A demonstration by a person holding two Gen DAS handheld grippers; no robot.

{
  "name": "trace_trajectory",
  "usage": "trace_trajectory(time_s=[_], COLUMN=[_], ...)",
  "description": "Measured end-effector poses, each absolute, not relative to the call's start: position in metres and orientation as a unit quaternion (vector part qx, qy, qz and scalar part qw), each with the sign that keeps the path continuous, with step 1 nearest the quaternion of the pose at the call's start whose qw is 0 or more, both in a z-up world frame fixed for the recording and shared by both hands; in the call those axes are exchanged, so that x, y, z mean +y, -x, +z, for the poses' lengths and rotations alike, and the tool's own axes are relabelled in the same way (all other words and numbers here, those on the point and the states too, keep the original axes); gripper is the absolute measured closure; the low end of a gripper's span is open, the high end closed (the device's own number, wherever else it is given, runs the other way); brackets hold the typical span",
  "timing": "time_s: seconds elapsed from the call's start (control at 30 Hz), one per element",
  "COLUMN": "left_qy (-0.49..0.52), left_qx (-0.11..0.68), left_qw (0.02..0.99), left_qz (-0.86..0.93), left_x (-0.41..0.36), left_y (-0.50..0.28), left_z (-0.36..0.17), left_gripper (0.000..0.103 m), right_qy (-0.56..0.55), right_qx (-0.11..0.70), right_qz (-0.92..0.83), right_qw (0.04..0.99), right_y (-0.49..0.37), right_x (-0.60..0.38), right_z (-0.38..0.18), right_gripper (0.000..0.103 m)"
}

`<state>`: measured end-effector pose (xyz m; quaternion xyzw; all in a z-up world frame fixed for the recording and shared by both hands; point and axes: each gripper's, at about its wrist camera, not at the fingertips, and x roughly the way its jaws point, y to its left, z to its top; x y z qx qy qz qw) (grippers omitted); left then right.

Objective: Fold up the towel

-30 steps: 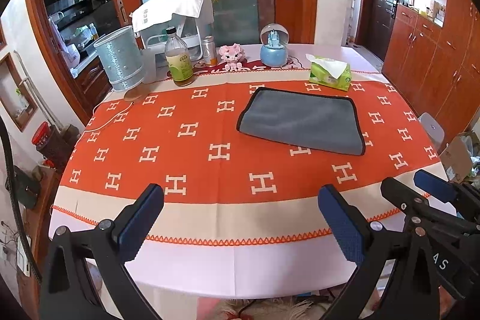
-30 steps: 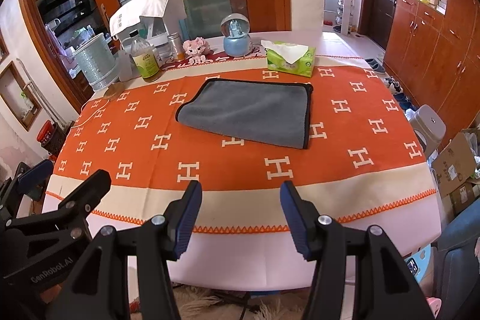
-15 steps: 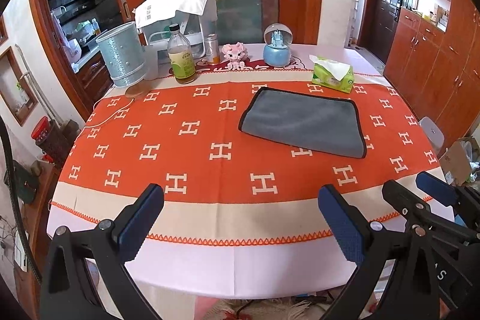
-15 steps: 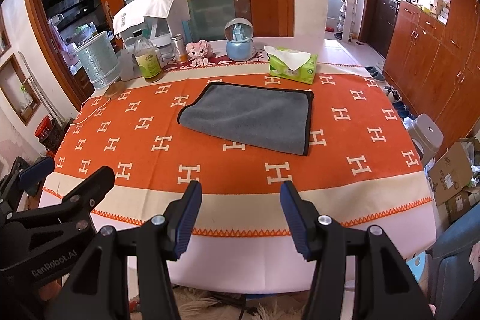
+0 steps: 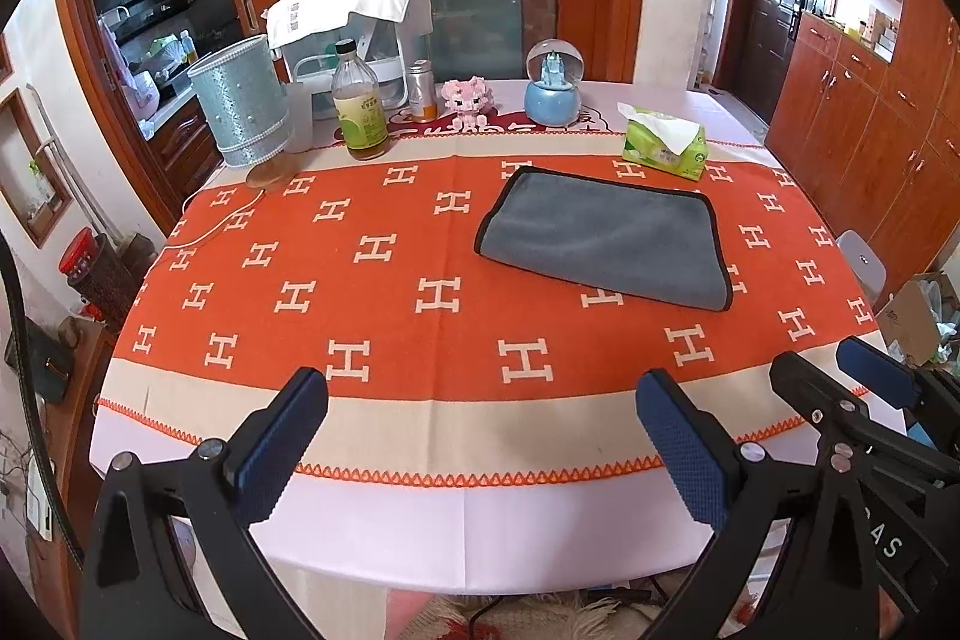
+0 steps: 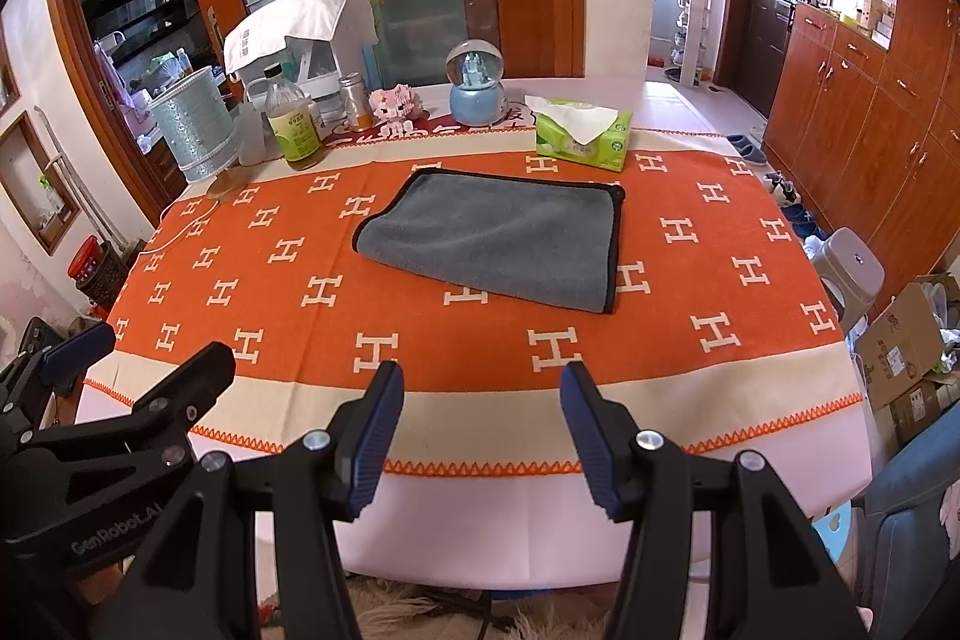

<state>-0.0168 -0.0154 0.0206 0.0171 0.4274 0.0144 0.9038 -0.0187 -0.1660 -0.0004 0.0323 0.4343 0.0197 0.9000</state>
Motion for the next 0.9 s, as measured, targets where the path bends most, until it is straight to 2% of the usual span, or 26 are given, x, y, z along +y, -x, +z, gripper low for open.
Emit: trace_trajectory(time_s=[0.9], left_qy=[-0.013], left_qx=[0.430], left_qw=[0.902], left_qz=[0.019], left_x=[-0.0082], left_y=[0.0240], left_z=[0.0134], left_gripper=[0.001], right_qy=[-0.028], right_qx=[0.425], right_qz=[0.026], right_qw=[0.905], right_y=[0.0222], right_x=[-0.1639], right_z=[0.0029], right_gripper=[0.048])
